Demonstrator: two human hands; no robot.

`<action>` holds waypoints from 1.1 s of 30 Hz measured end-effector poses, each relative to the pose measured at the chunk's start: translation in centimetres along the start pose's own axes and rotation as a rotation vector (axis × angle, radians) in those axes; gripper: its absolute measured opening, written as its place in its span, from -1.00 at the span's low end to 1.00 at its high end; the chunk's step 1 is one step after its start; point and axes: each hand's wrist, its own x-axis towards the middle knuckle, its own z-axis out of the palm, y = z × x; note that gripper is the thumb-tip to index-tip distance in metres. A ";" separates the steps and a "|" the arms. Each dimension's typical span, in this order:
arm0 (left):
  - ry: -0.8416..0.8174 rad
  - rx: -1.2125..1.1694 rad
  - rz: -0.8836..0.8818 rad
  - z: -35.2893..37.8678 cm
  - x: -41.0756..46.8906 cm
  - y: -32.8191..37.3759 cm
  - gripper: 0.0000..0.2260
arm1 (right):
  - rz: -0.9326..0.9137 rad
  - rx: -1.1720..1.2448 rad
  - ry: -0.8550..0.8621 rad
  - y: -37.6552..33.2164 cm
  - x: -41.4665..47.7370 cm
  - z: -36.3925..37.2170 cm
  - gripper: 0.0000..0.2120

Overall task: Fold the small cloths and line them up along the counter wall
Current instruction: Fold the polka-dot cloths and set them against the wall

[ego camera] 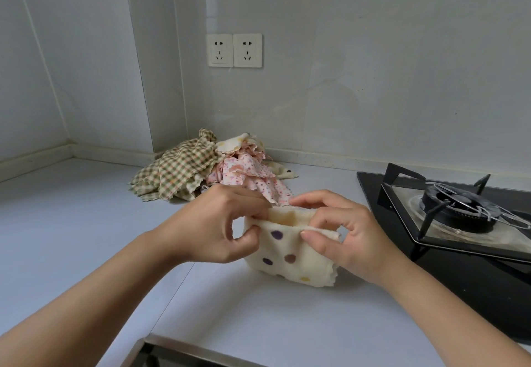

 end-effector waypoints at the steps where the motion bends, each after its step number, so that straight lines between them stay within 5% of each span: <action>1: 0.001 -0.006 -0.005 -0.1 0.0 0.1 -0.88 | 0.035 0.041 -0.001 -0.1 0.0 0.0 -0.84; 14: 0.097 -0.098 -0.186 -0.7 0.3 -0.3 -0.69 | 0.035 0.214 0.225 -0.9 0.3 0.3 -0.90; 24: 0.146 -0.307 -0.344 -0.6 0.7 0.1 -0.83 | 0.104 0.215 0.243 -1.9 0.5 0.2 -0.89; 33: 0.208 -0.230 -0.264 -0.6 0.8 0.3 -0.75 | 0.161 0.116 0.133 -0.8 0.4 0.3 -0.92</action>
